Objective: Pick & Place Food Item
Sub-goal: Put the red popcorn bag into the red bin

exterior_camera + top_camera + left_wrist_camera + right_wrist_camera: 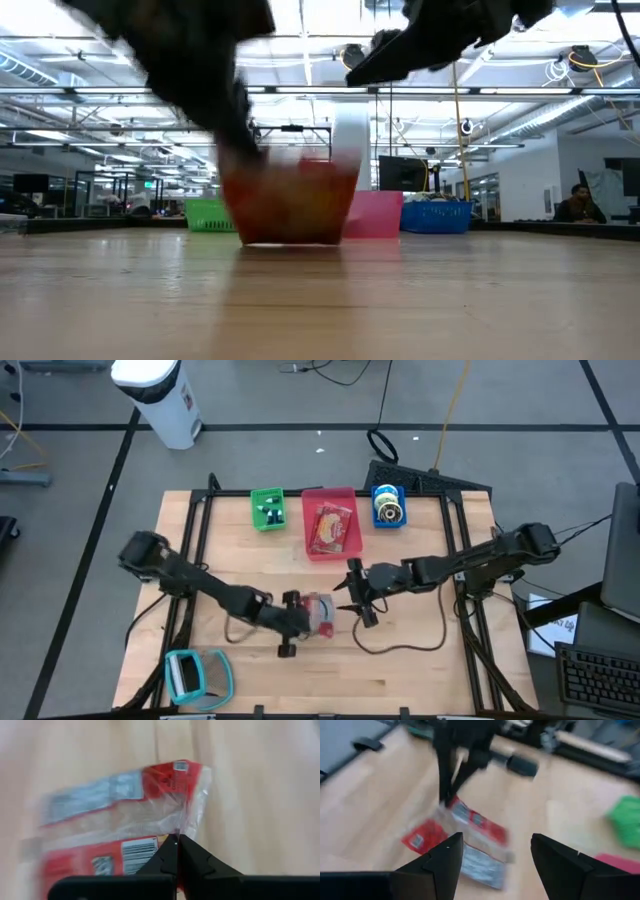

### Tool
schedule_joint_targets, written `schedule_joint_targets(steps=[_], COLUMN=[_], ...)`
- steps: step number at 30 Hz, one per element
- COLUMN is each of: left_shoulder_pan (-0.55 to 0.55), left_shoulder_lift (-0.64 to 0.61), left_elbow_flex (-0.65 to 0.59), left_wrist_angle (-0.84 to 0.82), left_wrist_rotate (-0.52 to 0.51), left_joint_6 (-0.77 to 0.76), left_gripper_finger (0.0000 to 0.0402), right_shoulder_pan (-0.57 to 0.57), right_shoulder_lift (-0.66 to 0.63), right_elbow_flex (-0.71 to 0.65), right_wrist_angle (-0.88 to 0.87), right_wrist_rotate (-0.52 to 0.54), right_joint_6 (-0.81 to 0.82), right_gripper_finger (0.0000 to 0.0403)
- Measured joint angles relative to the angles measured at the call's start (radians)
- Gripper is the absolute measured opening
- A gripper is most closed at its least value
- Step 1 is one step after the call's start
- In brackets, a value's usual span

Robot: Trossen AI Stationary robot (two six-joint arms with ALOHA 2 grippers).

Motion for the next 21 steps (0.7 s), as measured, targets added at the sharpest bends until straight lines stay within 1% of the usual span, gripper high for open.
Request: schedule_joint_targets(steps=[3,5,8,11,14,16,18,21], left_shoulder_pan=[0.019,0.035,0.051,0.063,0.070,0.074,0.081,0.088], left_shoulder_lift=[-0.118,-0.181,-0.269,-0.320,-0.332,-0.335,-0.334,-0.333], left_elbow_flex=[0.005,0.003,0.004,0.006,0.005,0.005,0.005,0.005], left_wrist_angle=[-0.023,-0.030,-0.011,-0.024,-0.030,-0.026,-0.042,-0.048], left_wrist_rotate=[-0.017,-0.020,-0.021,-0.022,-0.025,-0.025,-0.025,-0.033], left_joint_6=[-0.037,-0.045,-0.034,-0.011,-0.002,-0.002,-0.002,-0.001], left_gripper_finger=[0.0003,0.0002,0.0001,0.0001,0.0001,0.0001,0.0001,0.0000], right_shoulder_pan=[0.052,0.081,0.113,0.117,0.116,0.116,0.117,0.120], right_shoulder_lift=[-0.049,-0.054,-0.049,-0.027,-0.020,-0.003,0.011,0.028], right_elbow_flex=[0.000,0.002,0.000,0.000,0.000,0.002,0.001,0.001], right_wrist_angle=[-0.026,0.001,0.005,0.033,0.051,0.099,0.110,0.130], right_wrist_rotate=[0.137,0.210,0.273,0.278,0.278,0.273,0.246,0.192], right_joint_6=[-0.061,-0.098,-0.143,-0.149,-0.112,-0.108,-0.124,-0.103], right_gripper_finger=[0.0221,0.0221,0.0222,0.0222,0.0221,0.0222,0.0222,0.0222])
